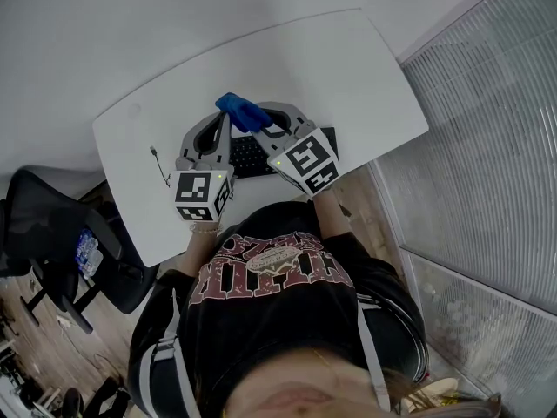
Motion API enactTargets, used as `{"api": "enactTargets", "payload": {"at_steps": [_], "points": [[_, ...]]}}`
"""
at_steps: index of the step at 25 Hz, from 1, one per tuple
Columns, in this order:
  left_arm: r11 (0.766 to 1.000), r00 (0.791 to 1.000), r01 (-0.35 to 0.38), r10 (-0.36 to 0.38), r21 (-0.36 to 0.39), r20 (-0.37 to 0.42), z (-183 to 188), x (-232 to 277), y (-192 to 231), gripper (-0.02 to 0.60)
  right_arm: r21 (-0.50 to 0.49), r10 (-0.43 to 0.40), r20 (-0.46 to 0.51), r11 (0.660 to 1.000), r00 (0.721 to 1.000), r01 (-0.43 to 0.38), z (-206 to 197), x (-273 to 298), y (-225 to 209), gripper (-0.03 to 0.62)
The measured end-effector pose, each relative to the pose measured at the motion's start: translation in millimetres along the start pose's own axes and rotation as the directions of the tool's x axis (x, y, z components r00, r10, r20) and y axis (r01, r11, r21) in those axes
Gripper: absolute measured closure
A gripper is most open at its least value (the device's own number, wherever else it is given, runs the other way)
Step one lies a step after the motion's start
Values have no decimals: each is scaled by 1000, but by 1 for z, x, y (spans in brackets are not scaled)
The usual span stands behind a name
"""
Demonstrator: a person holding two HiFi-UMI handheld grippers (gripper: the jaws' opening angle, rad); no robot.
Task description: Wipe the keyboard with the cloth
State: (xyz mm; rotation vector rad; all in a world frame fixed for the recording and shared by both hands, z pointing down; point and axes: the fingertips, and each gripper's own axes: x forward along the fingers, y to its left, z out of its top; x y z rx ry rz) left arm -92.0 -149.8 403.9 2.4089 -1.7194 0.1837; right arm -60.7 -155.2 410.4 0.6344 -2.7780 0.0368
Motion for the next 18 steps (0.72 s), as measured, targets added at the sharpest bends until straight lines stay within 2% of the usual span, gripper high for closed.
{"api": "enactTargets", "payload": {"at_steps": [18], "points": [[999, 999, -38, 38, 2, 1, 0, 4, 5, 546, -4, 43, 9, 999, 999, -43, 0, 9, -2, 537]]}}
